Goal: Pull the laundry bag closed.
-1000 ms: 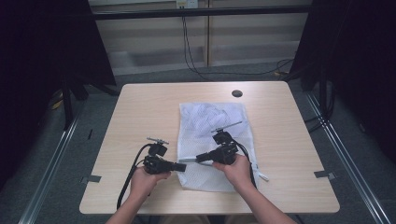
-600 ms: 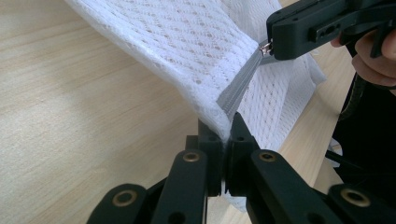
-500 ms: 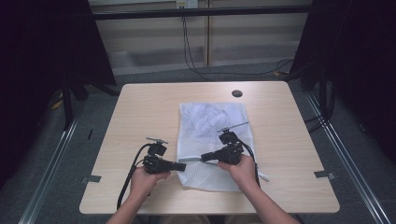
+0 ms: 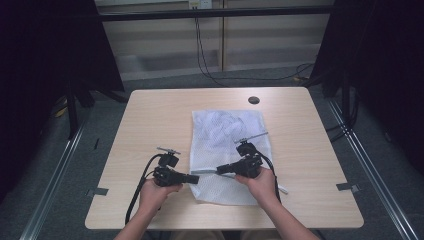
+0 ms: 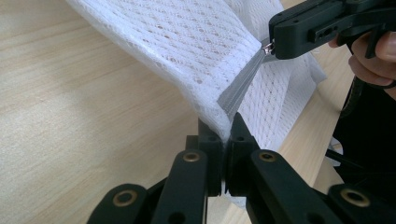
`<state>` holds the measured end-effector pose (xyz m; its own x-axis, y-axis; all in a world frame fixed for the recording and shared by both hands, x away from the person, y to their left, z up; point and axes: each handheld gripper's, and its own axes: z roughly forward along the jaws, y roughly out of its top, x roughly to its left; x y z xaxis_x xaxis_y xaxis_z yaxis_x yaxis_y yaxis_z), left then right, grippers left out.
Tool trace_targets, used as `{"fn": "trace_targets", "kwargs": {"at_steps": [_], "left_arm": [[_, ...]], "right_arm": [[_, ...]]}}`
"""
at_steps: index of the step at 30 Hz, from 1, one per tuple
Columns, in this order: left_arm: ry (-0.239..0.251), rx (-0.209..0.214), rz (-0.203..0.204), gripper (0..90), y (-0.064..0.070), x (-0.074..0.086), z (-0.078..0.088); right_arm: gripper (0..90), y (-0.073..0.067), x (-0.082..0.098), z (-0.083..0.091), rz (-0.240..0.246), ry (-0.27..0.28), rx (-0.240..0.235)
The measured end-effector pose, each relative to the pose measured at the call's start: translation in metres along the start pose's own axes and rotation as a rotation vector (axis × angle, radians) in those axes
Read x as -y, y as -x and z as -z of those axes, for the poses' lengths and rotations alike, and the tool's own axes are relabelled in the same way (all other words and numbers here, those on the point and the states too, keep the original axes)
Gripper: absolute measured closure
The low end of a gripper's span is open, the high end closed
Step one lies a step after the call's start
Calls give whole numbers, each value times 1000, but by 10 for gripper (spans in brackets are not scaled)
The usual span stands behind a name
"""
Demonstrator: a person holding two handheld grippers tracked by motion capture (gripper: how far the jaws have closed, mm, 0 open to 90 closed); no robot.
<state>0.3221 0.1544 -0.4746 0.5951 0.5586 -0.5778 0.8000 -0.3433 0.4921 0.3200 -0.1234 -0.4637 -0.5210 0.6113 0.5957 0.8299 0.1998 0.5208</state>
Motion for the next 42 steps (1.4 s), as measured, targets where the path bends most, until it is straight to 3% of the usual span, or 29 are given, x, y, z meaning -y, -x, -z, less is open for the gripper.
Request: {"fn": "trace_targets", "kwargs": {"at_steps": [14, 15, 19, 26, 28, 42], "left_arm": [[2, 2, 1, 882, 0, -1, -1], [-2, 15, 0, 882, -1, -1, 0], [-10, 1, -17, 882, -1, -1, 0], [-7, 14, 5, 882, 1, 0, -3], [1, 10, 9, 882, 0, 0, -1], [-2, 19, 8, 882, -2, 0, -1]], "right_arm": [[866, 3, 1, 1, -7, 2, -12], [866, 3, 1, 1, -8, 0, -13], [866, 4, 1, 2, -7, -1, -17], [866, 6, 2, 3, -10, -8, -17], [866, 10, 3, 6, -13, -8, 4], [866, 17, 7, 13, -18, -3, -7]]}}
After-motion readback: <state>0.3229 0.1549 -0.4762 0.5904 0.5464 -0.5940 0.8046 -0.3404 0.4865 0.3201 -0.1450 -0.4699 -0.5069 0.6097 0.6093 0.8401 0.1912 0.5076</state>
